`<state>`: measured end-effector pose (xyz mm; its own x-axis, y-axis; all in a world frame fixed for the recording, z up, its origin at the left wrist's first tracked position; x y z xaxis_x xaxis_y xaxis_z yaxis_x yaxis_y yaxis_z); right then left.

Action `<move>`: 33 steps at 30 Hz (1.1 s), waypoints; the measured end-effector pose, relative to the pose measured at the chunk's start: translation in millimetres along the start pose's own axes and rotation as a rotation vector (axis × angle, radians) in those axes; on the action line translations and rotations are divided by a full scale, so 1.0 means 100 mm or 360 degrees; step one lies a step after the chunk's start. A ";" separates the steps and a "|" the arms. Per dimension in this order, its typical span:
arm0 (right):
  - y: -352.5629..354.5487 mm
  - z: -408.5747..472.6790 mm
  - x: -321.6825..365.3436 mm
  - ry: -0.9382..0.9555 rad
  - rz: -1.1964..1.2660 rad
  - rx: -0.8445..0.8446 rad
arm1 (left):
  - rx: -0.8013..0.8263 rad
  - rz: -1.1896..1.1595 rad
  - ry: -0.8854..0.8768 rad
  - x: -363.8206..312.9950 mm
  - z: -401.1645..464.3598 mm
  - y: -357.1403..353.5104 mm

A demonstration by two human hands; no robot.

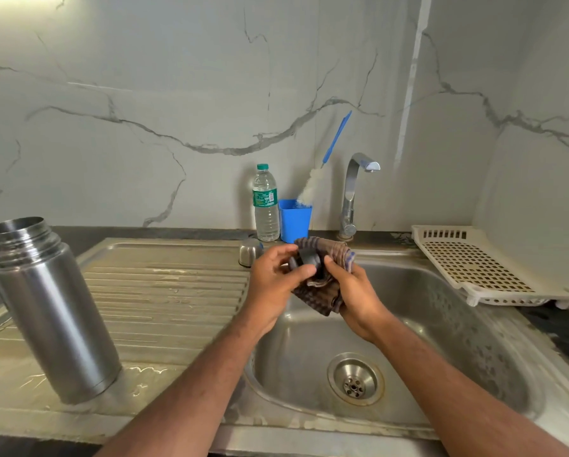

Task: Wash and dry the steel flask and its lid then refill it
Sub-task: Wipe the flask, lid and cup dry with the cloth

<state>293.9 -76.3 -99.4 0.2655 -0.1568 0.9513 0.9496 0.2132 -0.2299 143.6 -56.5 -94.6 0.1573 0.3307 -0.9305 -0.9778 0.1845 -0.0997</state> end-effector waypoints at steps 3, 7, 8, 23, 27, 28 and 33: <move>-0.03 -0.05 0.08 0.0224 -0.0368 0.0040 | -0.0101 -0.0385 0.0143 0.07 0.01 0.05; -0.23 -0.04 0.18 0.0405 -0.0854 0.0175 | 0.0022 -0.0062 0.0096 0.09 -0.03 0.03; -0.23 -0.03 0.19 0.0382 -0.0794 0.0145 | 0.0087 0.0021 0.0045 0.07 -0.03 0.01; -0.05 -0.03 0.20 0.0215 -0.0703 -0.0051 | 0.0008 0.0878 -0.0274 -0.10 -0.01 -0.05; -0.03 -0.08 0.21 0.0220 -0.0728 0.0039 | -0.0296 0.0745 -0.0162 -0.11 0.02 0.14; -0.07 -0.10 0.20 0.0227 -0.0839 0.0127 | -0.0320 0.0715 -0.0132 -0.09 0.03 0.19; -0.12 -0.05 0.22 0.0223 -0.0595 0.0105 | -0.0002 0.0823 -0.0340 -0.17 -0.02 0.03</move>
<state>288.8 -87.2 -76.8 -0.0715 -0.3640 0.9286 0.9735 0.1772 0.1445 137.5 -63.5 -80.2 -0.3184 0.5583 -0.7661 -0.9352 -0.0527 0.3503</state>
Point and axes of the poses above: each hand's wrist, its own z-axis towards the middle knuckle, its own y-axis out of the back of the hand, x = y × z, the point moved 7 cm from there along z, towards the middle knuckle, and after that the axes turned 8 degrees about x, right-handed, at the moved point
